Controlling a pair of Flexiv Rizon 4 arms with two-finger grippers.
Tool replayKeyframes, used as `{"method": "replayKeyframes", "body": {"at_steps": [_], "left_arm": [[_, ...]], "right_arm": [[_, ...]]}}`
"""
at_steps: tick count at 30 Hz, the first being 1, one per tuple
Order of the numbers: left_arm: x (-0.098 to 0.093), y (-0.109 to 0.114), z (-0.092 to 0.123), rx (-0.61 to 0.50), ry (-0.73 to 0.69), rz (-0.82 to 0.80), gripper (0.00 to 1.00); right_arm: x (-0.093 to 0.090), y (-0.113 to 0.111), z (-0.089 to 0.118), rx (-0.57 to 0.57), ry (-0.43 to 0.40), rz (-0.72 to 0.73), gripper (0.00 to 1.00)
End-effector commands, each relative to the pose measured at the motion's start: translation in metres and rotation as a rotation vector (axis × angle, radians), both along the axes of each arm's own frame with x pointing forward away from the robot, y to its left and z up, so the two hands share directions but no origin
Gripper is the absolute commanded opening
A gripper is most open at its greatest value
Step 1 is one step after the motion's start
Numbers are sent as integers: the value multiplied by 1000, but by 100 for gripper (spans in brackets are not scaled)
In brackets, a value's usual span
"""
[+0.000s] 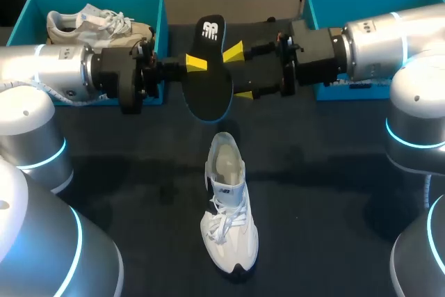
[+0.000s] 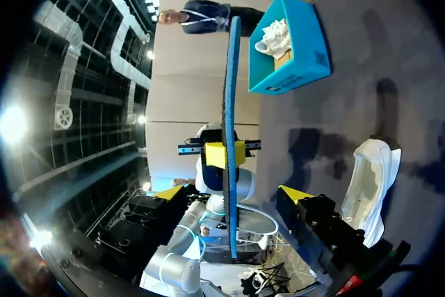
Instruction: Take the shoe out of the shoebox, open the shoe tongue, remove and reinsert the insole, then place the shoe into the shoebox
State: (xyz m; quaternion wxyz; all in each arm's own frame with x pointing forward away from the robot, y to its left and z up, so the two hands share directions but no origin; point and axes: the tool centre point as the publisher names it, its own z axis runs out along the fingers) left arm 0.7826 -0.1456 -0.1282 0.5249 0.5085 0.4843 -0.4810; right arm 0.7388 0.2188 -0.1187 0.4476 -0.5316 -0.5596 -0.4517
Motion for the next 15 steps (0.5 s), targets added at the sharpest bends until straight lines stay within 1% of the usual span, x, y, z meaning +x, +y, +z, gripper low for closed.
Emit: {"method": "replayKeyframes", "body": {"at_steps": [1, 2, 3, 4, 5, 9, 10, 13, 15], "left_arm": [[3, -4, -3, 1, 0, 2, 0], [3, -4, -3, 1, 1, 4, 0], [3, -4, -3, 1, 3, 4, 0], [3, -5, -4, 1, 3, 4, 0], [4, -5, -4, 2, 4, 6, 0], [5, -6, -4, 2, 9, 11, 0], [5, -6, -4, 1, 10, 12, 0], [6, -6, -4, 1, 11, 15, 0], [6, -6, -4, 2, 11, 17, 0]], "right_arm": [[3, 8, -1, -12, 2, 8, 67], [2, 8, -2, -11, -2, 10, 66], [2, 9, -2, -16, -5, 17, 60], [2, 10, -2, -17, -6, 18, 57], [2, 11, -3, -16, -11, 21, 57], [3, 14, -6, -12, -20, 25, 62], [3, 14, -6, -12, -21, 26, 61], [3, 15, -7, -11, -24, 24, 63], [3, 15, -7, -12, -25, 24, 62]]}}
